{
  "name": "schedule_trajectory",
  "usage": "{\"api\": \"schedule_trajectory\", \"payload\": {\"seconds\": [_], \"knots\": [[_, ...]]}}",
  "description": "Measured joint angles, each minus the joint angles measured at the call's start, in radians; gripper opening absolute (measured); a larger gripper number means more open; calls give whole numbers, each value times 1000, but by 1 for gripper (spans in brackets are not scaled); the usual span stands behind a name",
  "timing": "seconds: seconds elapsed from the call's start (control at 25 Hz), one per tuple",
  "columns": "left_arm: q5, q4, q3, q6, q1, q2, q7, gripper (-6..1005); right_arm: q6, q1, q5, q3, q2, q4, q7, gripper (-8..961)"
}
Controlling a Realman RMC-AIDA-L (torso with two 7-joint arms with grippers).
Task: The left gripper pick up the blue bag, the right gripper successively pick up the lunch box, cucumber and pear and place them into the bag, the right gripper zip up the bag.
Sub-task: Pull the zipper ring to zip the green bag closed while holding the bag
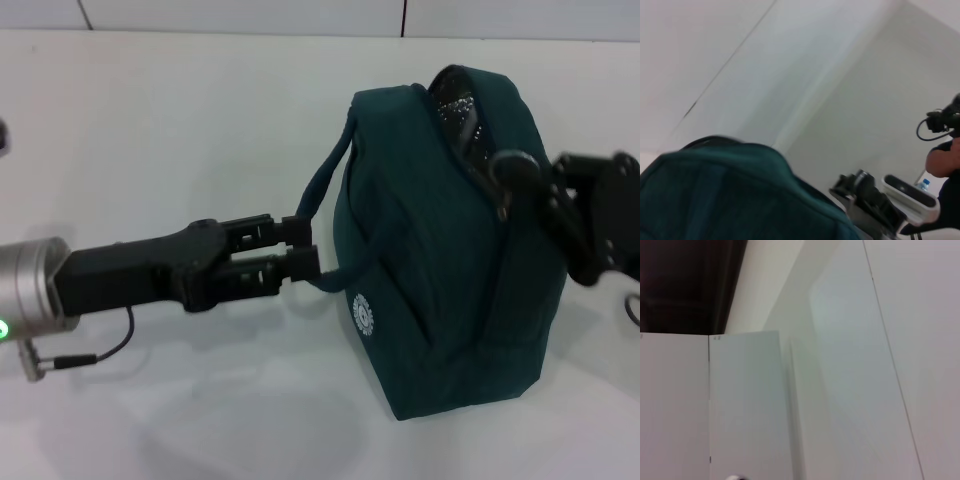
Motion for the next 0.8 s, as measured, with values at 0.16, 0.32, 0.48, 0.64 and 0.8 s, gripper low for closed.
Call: {"api": "schedule_trajectory", "payload": {"seconds": [0.16,0.32,0.48,0.64,0.8], "knots": [[-6,-7,-1,5,28,-7,89,688,37,59,0,-5,0,6,3,16],[-17,-24,-2,-12,50,-23,184,675,81,110,-5,-9,6,3,4,16],[-46,-93,-2,-38,58,-25,290,662,127,161,-4,-11,10,2,5,16],[-69,-136,-2,-83,57,-28,362,648,167,203,5,-10,10,-6,5,16],[-119,-201,-2,-145,48,-30,448,635,203,227,31,-12,10,-11,1,16]]}}
